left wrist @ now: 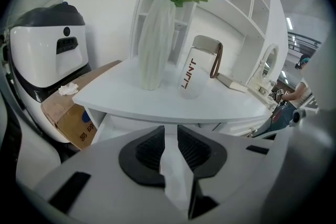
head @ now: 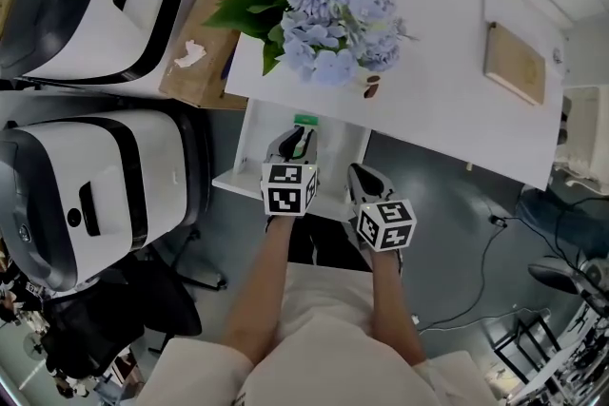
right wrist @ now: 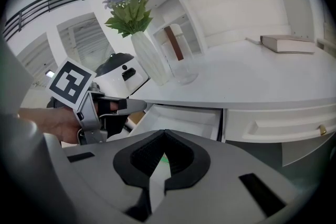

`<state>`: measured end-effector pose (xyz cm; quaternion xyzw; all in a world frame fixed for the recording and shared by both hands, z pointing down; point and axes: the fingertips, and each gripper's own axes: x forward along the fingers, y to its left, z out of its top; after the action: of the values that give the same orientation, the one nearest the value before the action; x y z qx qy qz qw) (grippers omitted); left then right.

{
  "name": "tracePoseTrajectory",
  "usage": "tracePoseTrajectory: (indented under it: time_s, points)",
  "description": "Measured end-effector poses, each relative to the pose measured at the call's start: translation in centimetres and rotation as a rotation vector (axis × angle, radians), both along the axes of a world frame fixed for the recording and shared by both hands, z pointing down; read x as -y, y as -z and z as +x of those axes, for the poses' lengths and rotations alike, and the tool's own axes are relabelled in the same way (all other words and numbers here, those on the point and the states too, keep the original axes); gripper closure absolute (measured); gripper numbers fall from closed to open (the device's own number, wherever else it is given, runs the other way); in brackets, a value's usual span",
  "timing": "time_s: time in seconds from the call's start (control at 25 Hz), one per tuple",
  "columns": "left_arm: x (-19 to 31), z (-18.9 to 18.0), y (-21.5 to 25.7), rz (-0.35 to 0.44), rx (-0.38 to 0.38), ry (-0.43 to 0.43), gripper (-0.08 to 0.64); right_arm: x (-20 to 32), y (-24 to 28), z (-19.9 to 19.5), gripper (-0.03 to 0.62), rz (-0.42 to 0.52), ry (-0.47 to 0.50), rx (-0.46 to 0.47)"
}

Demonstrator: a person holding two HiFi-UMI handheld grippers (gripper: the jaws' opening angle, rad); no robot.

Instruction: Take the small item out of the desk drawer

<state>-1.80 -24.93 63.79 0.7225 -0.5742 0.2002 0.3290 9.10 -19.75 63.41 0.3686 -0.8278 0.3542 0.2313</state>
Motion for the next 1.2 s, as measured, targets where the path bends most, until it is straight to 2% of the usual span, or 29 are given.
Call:
tracePoseTrajectory:
  time_s: [0.24, 0.56, 1.2]
  points:
    - [0.7, 0.5, -1.4, -0.021, -0.016, -0.021, 0.428, 0.2, -0.7, 0.3, 0.568, -0.028, 0.007, 0.012]
    - [1.0, 1.0, -5.0, -0.092, -0.009, -0.062, 0.336, 0.4, -1.8, 0.7, 0.568, -0.046, 0.01, 0.0]
    - [1.6, -0.6, -12.4, -0.208, 0.032, -0.006, 0.241, -0.2, -4.2, 1.6, 0.568, -0.088, 0.001, -0.032]
